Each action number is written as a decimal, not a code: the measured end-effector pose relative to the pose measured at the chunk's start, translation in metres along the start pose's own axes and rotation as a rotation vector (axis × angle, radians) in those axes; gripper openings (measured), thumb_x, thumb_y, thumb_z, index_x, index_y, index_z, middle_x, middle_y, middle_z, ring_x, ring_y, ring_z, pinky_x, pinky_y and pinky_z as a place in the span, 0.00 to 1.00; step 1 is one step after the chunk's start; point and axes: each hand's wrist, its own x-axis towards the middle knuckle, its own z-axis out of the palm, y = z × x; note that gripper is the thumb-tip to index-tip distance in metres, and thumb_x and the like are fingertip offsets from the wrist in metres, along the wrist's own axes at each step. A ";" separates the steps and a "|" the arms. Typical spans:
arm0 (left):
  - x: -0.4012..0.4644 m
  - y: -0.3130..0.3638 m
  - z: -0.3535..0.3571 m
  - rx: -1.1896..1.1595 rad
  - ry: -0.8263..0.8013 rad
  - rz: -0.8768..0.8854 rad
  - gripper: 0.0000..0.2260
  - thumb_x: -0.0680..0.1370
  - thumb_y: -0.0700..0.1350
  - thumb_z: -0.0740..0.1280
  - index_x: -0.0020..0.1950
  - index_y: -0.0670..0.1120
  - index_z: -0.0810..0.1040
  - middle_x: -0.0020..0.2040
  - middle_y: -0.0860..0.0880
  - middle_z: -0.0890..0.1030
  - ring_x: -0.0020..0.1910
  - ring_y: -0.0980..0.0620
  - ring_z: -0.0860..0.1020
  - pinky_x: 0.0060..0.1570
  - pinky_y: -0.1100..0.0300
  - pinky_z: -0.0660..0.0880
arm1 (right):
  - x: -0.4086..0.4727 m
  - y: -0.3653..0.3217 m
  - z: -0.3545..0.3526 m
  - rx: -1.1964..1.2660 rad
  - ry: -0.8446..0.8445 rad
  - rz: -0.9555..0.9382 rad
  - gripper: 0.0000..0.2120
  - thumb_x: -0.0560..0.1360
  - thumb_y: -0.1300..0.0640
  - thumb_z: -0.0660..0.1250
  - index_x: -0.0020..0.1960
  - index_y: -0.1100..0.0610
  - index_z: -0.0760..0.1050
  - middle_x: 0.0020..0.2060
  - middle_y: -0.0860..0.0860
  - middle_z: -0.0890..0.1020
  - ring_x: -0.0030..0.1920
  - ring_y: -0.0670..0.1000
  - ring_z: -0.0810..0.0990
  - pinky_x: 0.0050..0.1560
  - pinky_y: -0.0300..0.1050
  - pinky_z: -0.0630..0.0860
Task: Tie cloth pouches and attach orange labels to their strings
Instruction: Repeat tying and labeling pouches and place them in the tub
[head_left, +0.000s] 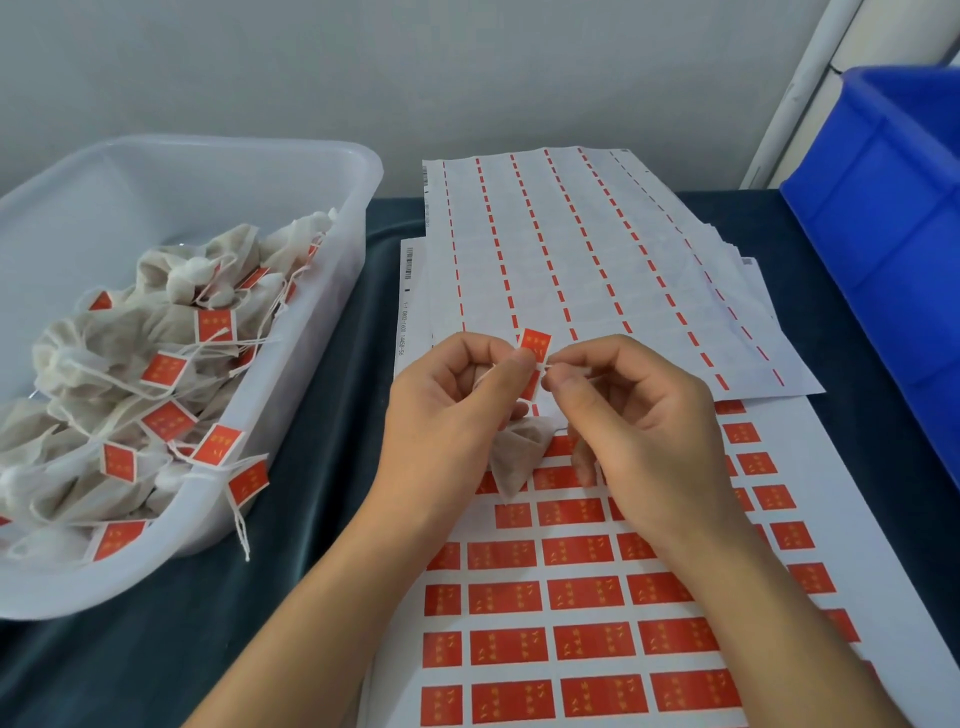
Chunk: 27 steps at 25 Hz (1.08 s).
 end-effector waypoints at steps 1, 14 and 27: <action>-0.001 0.000 0.000 -0.002 -0.009 0.002 0.08 0.81 0.49 0.71 0.46 0.47 0.85 0.39 0.50 0.86 0.38 0.52 0.85 0.44 0.61 0.83 | 0.000 0.000 0.000 0.018 -0.002 0.008 0.04 0.79 0.50 0.70 0.53 0.43 0.81 0.43 0.42 0.84 0.38 0.47 0.82 0.36 0.35 0.79; -0.002 0.001 -0.002 0.083 -0.034 0.147 0.02 0.81 0.42 0.72 0.52 0.49 0.81 0.36 0.44 0.81 0.38 0.41 0.81 0.43 0.52 0.83 | 0.002 0.002 -0.001 -0.035 0.035 0.058 0.04 0.80 0.48 0.68 0.50 0.45 0.81 0.37 0.40 0.82 0.33 0.39 0.79 0.31 0.30 0.73; -0.002 -0.003 -0.006 0.522 0.039 0.536 0.08 0.80 0.49 0.75 0.59 0.55 0.85 0.38 0.61 0.77 0.38 0.52 0.76 0.37 0.68 0.72 | 0.004 -0.006 -0.009 -0.200 0.027 -0.024 0.04 0.78 0.42 0.67 0.46 0.37 0.80 0.42 0.35 0.84 0.48 0.39 0.82 0.45 0.26 0.76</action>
